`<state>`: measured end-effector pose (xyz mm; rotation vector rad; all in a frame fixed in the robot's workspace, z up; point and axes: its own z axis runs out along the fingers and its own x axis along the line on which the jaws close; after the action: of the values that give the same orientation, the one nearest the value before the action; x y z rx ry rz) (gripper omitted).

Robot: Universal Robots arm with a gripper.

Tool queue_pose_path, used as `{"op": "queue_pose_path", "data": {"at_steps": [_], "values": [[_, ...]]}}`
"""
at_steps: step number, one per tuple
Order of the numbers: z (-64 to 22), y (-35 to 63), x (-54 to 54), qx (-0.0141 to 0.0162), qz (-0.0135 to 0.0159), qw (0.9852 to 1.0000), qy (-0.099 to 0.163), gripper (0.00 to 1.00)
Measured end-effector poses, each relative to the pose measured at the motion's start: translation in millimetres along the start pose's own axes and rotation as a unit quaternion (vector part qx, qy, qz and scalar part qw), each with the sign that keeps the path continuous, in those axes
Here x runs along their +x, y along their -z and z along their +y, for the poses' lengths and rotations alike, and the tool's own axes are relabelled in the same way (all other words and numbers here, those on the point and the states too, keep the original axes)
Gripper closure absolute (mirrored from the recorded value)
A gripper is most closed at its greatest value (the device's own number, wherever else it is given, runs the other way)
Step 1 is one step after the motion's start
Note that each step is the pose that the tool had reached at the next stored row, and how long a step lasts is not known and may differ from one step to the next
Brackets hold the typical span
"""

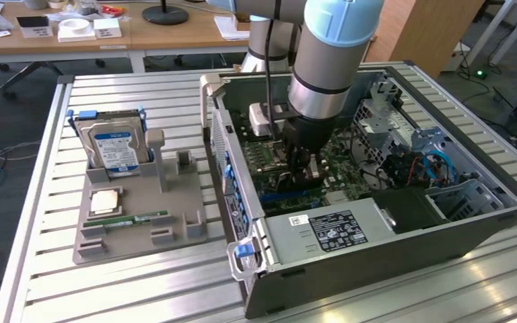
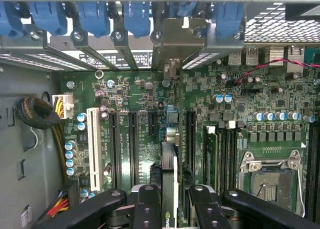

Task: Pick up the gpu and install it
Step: 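Insert the gpu into the slot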

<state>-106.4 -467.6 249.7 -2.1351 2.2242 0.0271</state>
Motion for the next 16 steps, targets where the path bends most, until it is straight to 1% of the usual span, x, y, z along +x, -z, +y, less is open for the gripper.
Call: {"op": "queue_pose_path", "data": {"at_steps": [1, 2, 3, 5, 6, 7, 16], "values": [[0.0, 0.0, 0.0, 0.0000, -0.0003, 1.0000, 0.000, 0.74], [0.1, 0.1, 0.1, 0.0002, -0.0016, 1.0000, 0.000, 0.74], [0.3, 0.1, 0.1, 0.0002, -0.0043, 1.0000, 0.000, 0.74], [0.3, 0.1, 0.0, -0.0001, -0.0108, 0.9999, 0.000, 0.74], [0.4, 0.1, 0.0, -0.0002, -0.0134, 0.9999, 0.000, 0.74], [0.4, 0.1, 0.0, -0.0002, -0.0146, 0.9999, 0.000, 0.74], [0.3, 0.6, 0.8, -0.0002, -0.0149, 0.9999, -0.001, 0.74]]}}
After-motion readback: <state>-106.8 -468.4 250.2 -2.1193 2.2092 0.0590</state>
